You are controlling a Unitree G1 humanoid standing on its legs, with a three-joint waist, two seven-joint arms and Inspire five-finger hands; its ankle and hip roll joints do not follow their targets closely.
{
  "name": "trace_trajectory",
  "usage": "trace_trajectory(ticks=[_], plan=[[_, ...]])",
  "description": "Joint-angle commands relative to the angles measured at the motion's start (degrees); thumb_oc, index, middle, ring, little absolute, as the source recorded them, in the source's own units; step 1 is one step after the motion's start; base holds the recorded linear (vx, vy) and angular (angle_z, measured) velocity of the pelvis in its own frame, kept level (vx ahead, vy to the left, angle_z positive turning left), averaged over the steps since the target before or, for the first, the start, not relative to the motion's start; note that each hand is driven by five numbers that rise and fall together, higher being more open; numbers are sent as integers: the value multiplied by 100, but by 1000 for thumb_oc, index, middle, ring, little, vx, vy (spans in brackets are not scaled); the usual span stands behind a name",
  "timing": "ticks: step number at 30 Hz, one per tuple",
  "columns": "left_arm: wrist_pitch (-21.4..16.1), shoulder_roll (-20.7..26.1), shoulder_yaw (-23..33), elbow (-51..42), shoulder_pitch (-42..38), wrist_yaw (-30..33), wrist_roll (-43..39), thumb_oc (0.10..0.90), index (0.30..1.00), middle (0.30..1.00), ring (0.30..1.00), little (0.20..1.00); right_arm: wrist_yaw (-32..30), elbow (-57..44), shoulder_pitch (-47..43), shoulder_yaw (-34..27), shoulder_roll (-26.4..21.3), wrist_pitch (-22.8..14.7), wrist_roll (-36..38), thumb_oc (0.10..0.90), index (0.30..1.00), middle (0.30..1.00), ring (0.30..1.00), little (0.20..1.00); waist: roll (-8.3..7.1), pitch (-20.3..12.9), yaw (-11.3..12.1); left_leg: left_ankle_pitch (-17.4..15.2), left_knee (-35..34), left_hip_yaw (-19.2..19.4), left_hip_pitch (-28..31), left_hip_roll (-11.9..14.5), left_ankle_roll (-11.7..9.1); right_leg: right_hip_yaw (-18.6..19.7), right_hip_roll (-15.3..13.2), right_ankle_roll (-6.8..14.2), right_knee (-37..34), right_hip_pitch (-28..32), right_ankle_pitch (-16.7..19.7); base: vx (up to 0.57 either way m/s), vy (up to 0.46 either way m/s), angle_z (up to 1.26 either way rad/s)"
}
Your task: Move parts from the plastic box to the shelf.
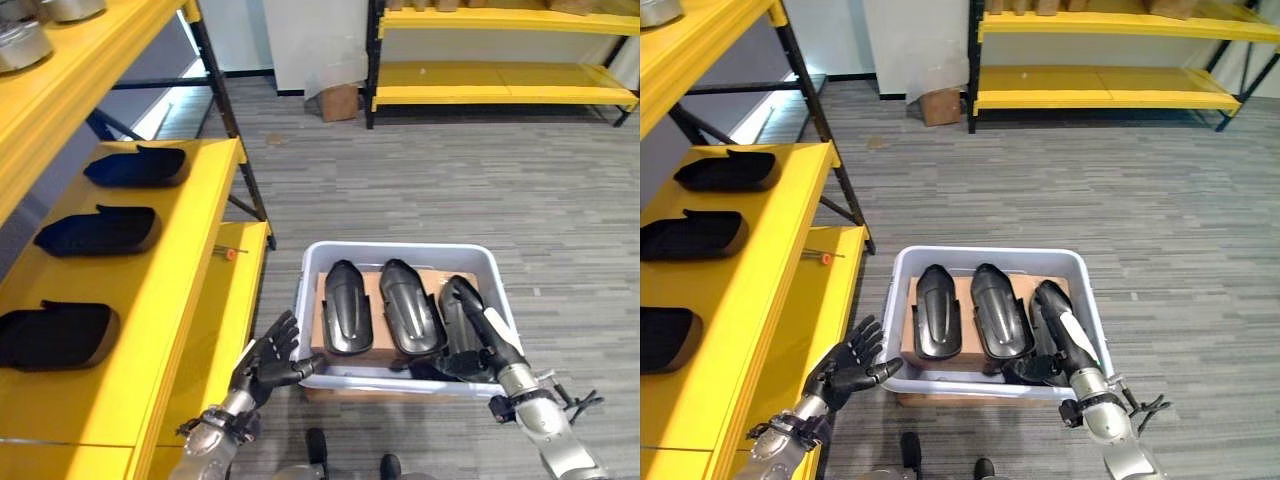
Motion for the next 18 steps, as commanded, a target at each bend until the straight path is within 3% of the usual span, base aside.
trace_trajectory(ticks=[1,3,11,13,16,18], plan=[[-599,20,345,-779,-354,482,-95,900,1000,1000,1000,1000,-612,-525,-707,-256,-560,-279,-655,900,1000,1000,1000,1000,-145,-250,141,-247,415,-5,-152,336,-293,-225,99,-109,371,-403,225,31,-70,2],[-460,70,443,-810,-496,918,154,900,1000,1000,1000,1000,-738,-466,-953,-145,-757,-63,-928,900,1000,1000,1000,1000,-170,-215,212,-249,488,-51,-251,335,-301,-260,93,-109,434,-478,202,5,-82,9],[-278,230,568,-1417,-1161,1584,194,900,1000,1000,1000,1000,-996,103,-2081,613,-1304,563,-2127,900,1000,1000,1000,1000,-183,195,392,-191,553,-180,-622,336,-356,-308,153,-123,668,-929,98,-103,-92,5],[-551,191,590,-1453,-1446,1633,-87,900,1000,1000,1000,1000,-1040,419,-2456,1035,-1359,778,-2237,900,1000,1000,1000,1000,-170,364,444,-169,626,-232,-820,336,-374,-284,174,-144,801,-1147,47,-155,-89,-3],[-863,132,695,-1656,-1630,1803,-44,900,1000,1000,1000,1000,-1057,736,-2720,1331,-1332,804,-2244,900,1000,1000,1000,1000,-166,505,482,-172,658,-276,-919,343,-381,-243,214,-174,922,-1306,-14,-72,-61,8],[-871,83,726,-1745,-1758,1925,-30,900,1000,1000,1000,1000,-1045,900,-2857,1546,-1267,873,-2084,900,1000,1000,1000,1000,-165,594,498,-164,655,-306,-975,343,-390,-211,240,-183,971,-1416,-30,-77,-47,4]])
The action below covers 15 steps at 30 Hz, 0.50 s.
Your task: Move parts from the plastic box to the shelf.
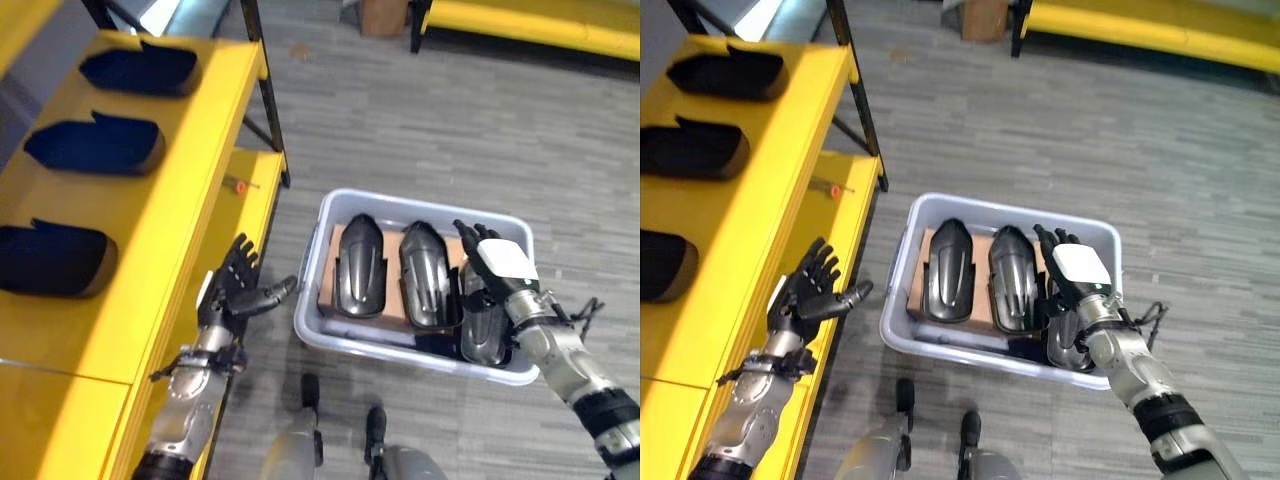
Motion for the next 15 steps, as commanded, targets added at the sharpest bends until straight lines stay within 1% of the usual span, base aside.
trace_trajectory(ticks=[1,3,5,6,9,10,13,15], plan=[[-934,-52,355,-821,-417,233,-17,900,1000,1000,1000,1000,-500,-258,-553,148,-227,46,223,900,1000,1000,1000,1000,-148,-295,-34,-419,449,-25,10,30,-275,-37,-61,7,261,-327,55,-82,-33,-3],[-961,-111,392,-865,-448,332,142,900,1000,1000,1000,1000,-674,-194,-528,120,-85,-68,232,900,1000,1000,1000,1000,-136,-247,-60,-424,399,-37,31,21,-264,34,-22,-1,288,-388,46,-16,-4,-1],[-893,-167,388,-908,-409,357,332,900,1000,1000,1000,1000,-674,-159,-428,97,-13,-151,136,900,1000,1000,1000,1000,-137,-251,-61,-441,372,-28,66,5,-257,54,-17,12,275,-381,55,20,-4,-4],[-938,-195,345,-876,-404,415,362,900,1000,1000,1000,1000,-675,-143,-345,121,27,-214,112,900,1000,1000,1000,1000,-131,-258,-71,-446,370,-16,65,-5,-252,58,-21,21,274,-403,69,4,-2,-5],[-964,-210,286,-805,-470,407,367,900,1000,1000,1000,1000,-623,-92,-373,195,73,-297,347,900,1000,1000,1000,1000,-100,-255,-82,-433,376,-10,34,-4,-250,60,-31,21,305,-453,70,-3,2,-1],[-967,-237,265,-800,-484,395,377,900,1000,1000,1000,1000,-583,-49,-369,189,148,-358,277,900,1000,1000,1000,1000,-78,-233,-86,-449,404,-15,15,-4,-245,61,-35,18,372,-494,47,0,0,0],[-979,-263,244,-793,-501,393,363,900,1000,1000,1000,1000,-588,-46,-303,259,227,-346,90,900,1000,1000,1000,1000,-38,-164,-99,-446,430,-12,-28,-2,-247,43,-44,19,475,-581,18,-43,28,-3],[-910,-318,217,-770,-517,252,45,900,1000,1000,1000,1000,-564,34,-301,319,257,-352,51,900,1000,1000,1000,1000,4,-92,-103,-437,433,-17,-83,-21,-236,44,-35,9,551,-684,1,-62,31,-10]])
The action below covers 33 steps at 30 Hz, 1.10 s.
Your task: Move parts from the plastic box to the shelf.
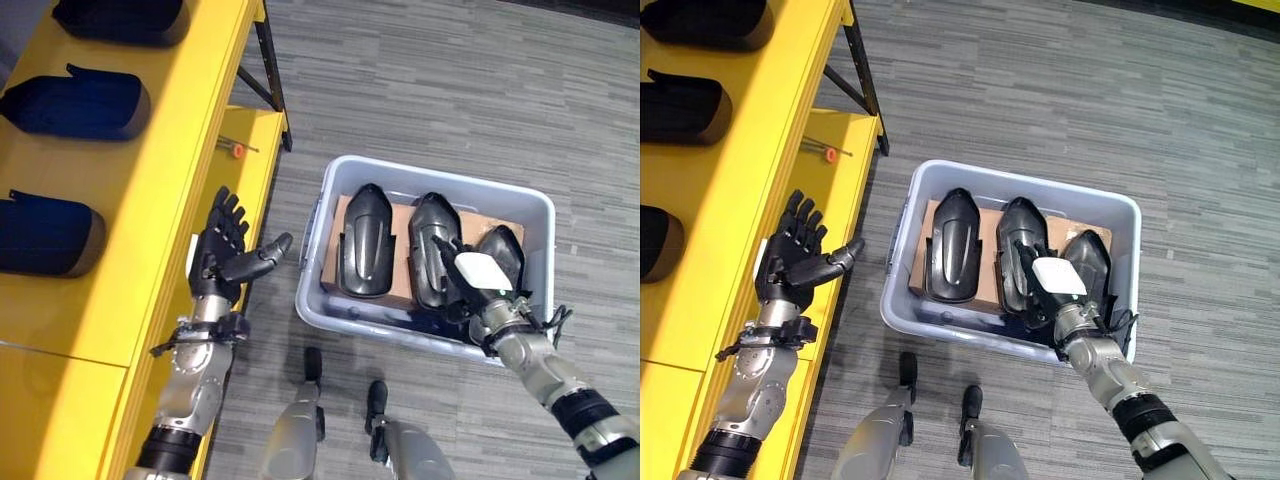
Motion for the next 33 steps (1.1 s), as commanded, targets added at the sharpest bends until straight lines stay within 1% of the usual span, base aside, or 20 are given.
trace_trajectory(ticks=[1,4,8,9,10,11,12,14,18,20,23,26,32,33], plan=[[-647,-303,156,-528,-264,-160,-8,900,1000,1000,1000,1000,-340,-189,-389,174,-282,-159,-11,900,1000,1000,1000,1000,18,-361,-118,-432,425,-93,-112,-18,-254,-27,16,-18,116,-451,183,-73,28,-10],[-682,-329,114,-501,-327,-125,40,900,1000,1000,1000,1000,-340,-74,-489,239,-232,-40,0,900,1000,1000,1000,1000,68,-243,-119,-408,422,-105,-190,-26,-242,-18,23,-25,245,-616,166,-93,22,-3],[-723,-323,16,-467,-498,-113,57,900,1000,1000,1000,1000,-376,359,-845,434,-126,133,-115,900,1000,1000,1000,1000,168,-20,-84,-362,405,-84,-402,-68,-215,-59,34,-34,460,-926,135,-125,15,3],[-755,-351,-9,-471,-549,-235,-193,900,1000,1000,1000,1000,-310,439,-898,471,-111,205,-90,900,1000,1000,1000,1000,186,27,-77,-351,395,-70,-462,-80,-207,-73,38,-36,508,-999,124,-122,-2,8],[-814,-361,-22,-516,-583,-253,-208,900,1000,1000,1000,1000,-324,533,-986,544,-99,360,-140,900,1000,1000,1000,1000,214,106,-74,-325,380,-66,-539,-97,-204,-67,47,-33,549,-1103,137,-99,-9,9],[-809,-368,-26,-533,-596,-286,-215,900,1000,1000,1000,1000,-346,588,-1032,566,-92,437,-165,900,1000,1000,1000,1000,225,135,-69,-315,375,-64,-565,-101,-204,-67,49,-31,557,-1140,149,-100,-14,6],[-755,-364,-39,-578,-624,-220,-250,900,1000,1000,1000,1000,-384,720,-1158,619,-96,627,-119,900,1000,1000,1000,1000,255,194,-60,-291,343,-54,-616,-109,-202,-66,51,-24,552,-1215,182,-72,-19,0],[-645,-350,-60,-569,-672,-273,-327,900,1000,1000,1000,1000,-639,850,-1296,649,-65,848,-109,900,1000,1000,1000,1000,286,254,-54,-272,312,-33,-672,-113,-187,-67,45,-12,558,-1310,216,-66,-23,-1],[-661,-341,-147,-546,-715,-283,-302,900,1000,1000,1000,1000,-941,1028,-1569,573,-122,1071,-130,900,1000,1000,1000,1000,351,347,-41,-237,280,-21,-796,-126,-186,-78,53,-7,625,-1475,234,-59,-6,-5],[-747,-304,-202,-524,-696,-281,-335,900,1000,1000,1000,1000,-1112,1102,-1722,448,-141,1267,-297,900,1000,1000,1000,1000,411,416,-46,-222,267,-3,-866,-141,-194,-91,52,4,697,-1579,223,-83,3,-4],[-769,-299,-231,-537,-702,-308,-325,900,1000,1000,1000,1000,-1057,1188,-1813,494,-217,1454,-430,900,1000,1000,1000,1000,448,463,-44,-205,280,18,-934,-155,-205,-120,30,18,729,-1662,237,-33,-5,-3],[-728,-279,-238,-554,-695,-323,-359,900,1000,1000,1000,1000,-1108,1332,-1810,521,-231,1604,-402,900,1000,1000,1000,1000,467,467,-34,-202,285,31,-988,-158,-204,-140,6,25,756,-1743,247,0,0,0],[-693,-243,-325,-540,-699,-464,-347,900,1000,1000,1000,1000,-1349,1663,-1920,568,-279,1627,-487,900,1000,1000,1000,1000,527,467,2,-188,316,51,-1150,-159,-206,-175,-43,43,854,-1945,257,-2,-6,0],[-708,-224,-374,-541,-685,-531,-360,900,1000,1000,1000,1000,-1334,1743,-1976,598,-321,1589,-464,900,1000,1000,1000,1000,561,467,17,-181,332,61,-1250,-168,-210,-186,-55,44,919,-2068,248,-16,-32,-1]])
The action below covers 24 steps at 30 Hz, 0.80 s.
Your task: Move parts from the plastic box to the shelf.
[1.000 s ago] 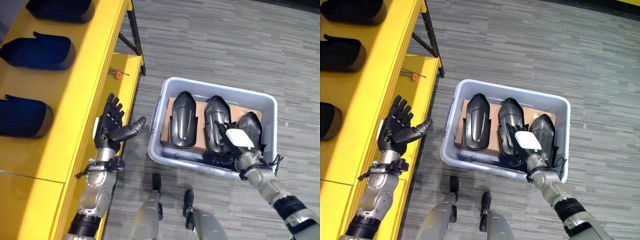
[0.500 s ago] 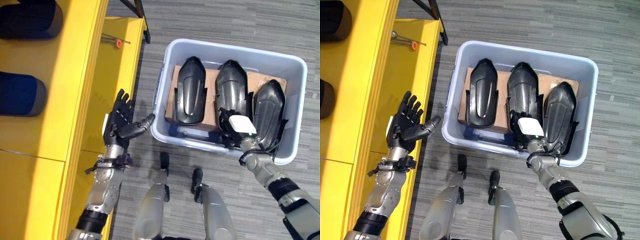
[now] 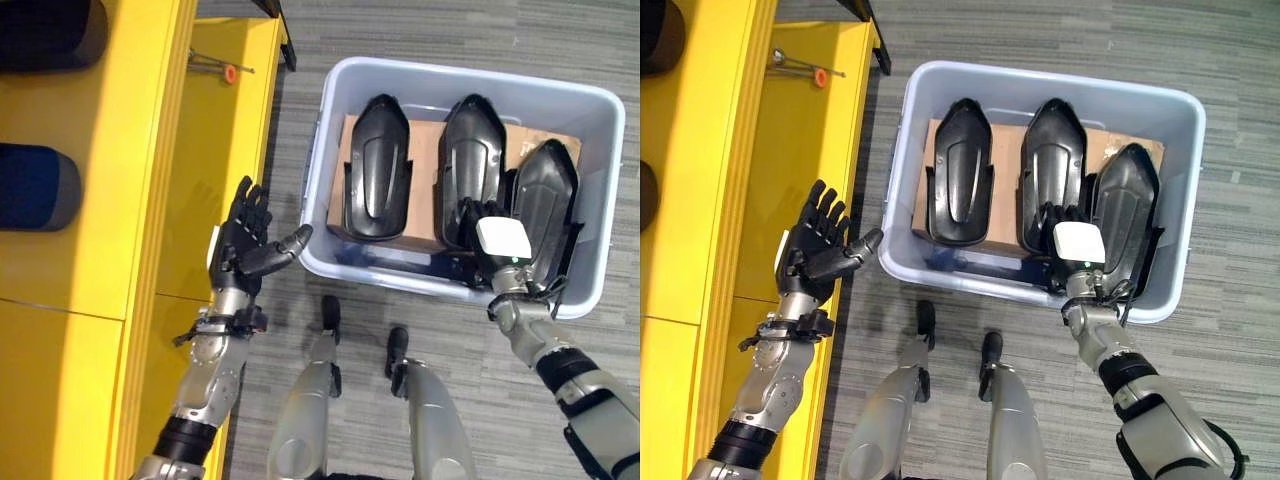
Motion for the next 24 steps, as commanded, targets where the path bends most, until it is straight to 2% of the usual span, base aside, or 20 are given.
trace_trajectory(ticks=[1,5,7,11,13,15,16,17,18,19,20,21,24], plan=[[-634,-20,5,-552,-378,-271,-76,900,1000,1000,1000,1000,-198,415,-354,69,-417,205,-41,900,1000,1000,1000,1000,24,-97,-32,-680,329,43,57,-240,-115,-205,37,322,-1159,218,749,0,0,0],[-633,6,-33,-563,-387,-302,-146,900,1000,1000,1000,1000,-275,428,-411,155,-419,140,-206,900,1000,1000,1000,1000,59,-97,-21,-676,388,52,-123,-256,-117,-228,22,312,-1086,38,748,-6,-11,-3],[-444,15,-71,-575,-375,-388,-200,900,1000,1000,1000,1000,-340,401,-440,201,-423,171,-181,900,1000,1000,1000,1000,78,-97,-18,-680,454,29,-252,-267,-118,-215,23,309,-1028,-99,758,-7,-19,-4],[-440,9,-171,-459,-413,-369,-173,900,1000,1000,1000,1000,-298,392,-499,200,-351,385,159,900,1000,1000,1000,1000,118,-97,-37,-698,543,32,-461,-286,-109,-206,50,281,-886,-330,725,0,0,0],[-501,-16,-220,-399,-390,-381,-210,900,1000,1000,1000,1000,-226,548,-416,111,-125,605,465,900,1000,1000,1000,1000,164,-97,-34,-723,656,-4,-653,-317,-107,-201,59,248,-755,-515,679,0,0,0],[-493,-35,-221,-388,-355,-390,-227,900,1000,1000,1000,1000,-226,629,-333,78,-9,645,528,900,1000,1000,1000,1000,176,-97,-33,-749,696,-13,-679,-327,-105,-203,40,242,-691,-547,639,0,0,0],[-500,-69,-224,-376,-327,-411,-241,900,1000,1000,1000,1000,-223,747,-274,68,111,671,696,859,942,942,942,942,199,-97,-23,-758,731,-12,-728,-332,-105,-207,37,230,-645,-601,624,0,0,0],[-584,-94,-254,-313,-302,-458,-272,900,1000,1000,1000,1000,-297,966,-185,-2,303,619,823,735,769,769,769,769,238,-97,-12,-770,776,-9,-800,-331,-99,-211,20,218,-590,-677,608,0,0,0],[-612,-112,-289,-305,-291,-451,-305,900,1000,1000,1000,1000,-352,1100,-133,-66,454,612,1050,586,561,561,561,561,280,-97,-6,-776,809,-3,-858,-332,-86,-210,10,206,-534,-754,600,4,30,0],[-626,-128,-327,-299,-291,-425,-310,900,1000,1000,1000,1000,-442,1185,-102,-139,584,639,1615,437,352,352,352,352,309,-97,-5,-784,831,-1,-895,-331,-73,-203,6,196,-489,-810,595,7,33,3],[-641,-131,-367,-302,-288,-393,-307,900,1000,1000,1000,1000,-575,1297,-69,-277,735,726,2156,400,300,300,300,300,336,-97,-2,-794,851,-9,-923,-336,-58,-194,4,180,-442,-852,581,15,36,3],[-626,-145,-388,-343,-278,-362,-326,900,1000,1000,1000,1000,-669,1393,-15,-442,852,773,2280,400,300,300,300,300,365,-97,-3,-814,877,-33,-956,-355,-39,-185,5,159,-395,-893,556,15,39,5],[-716,-220,-455,-288,-266,-303,-420,900,1000,1000,1000,1000,-812,1688,88,-618,1064,735,2059,400,300,300,300,300,476,-97,-24,-800,905,-6,-1009,-371,-33,-177,-28,138,-295,-997,533,18,100,5]])
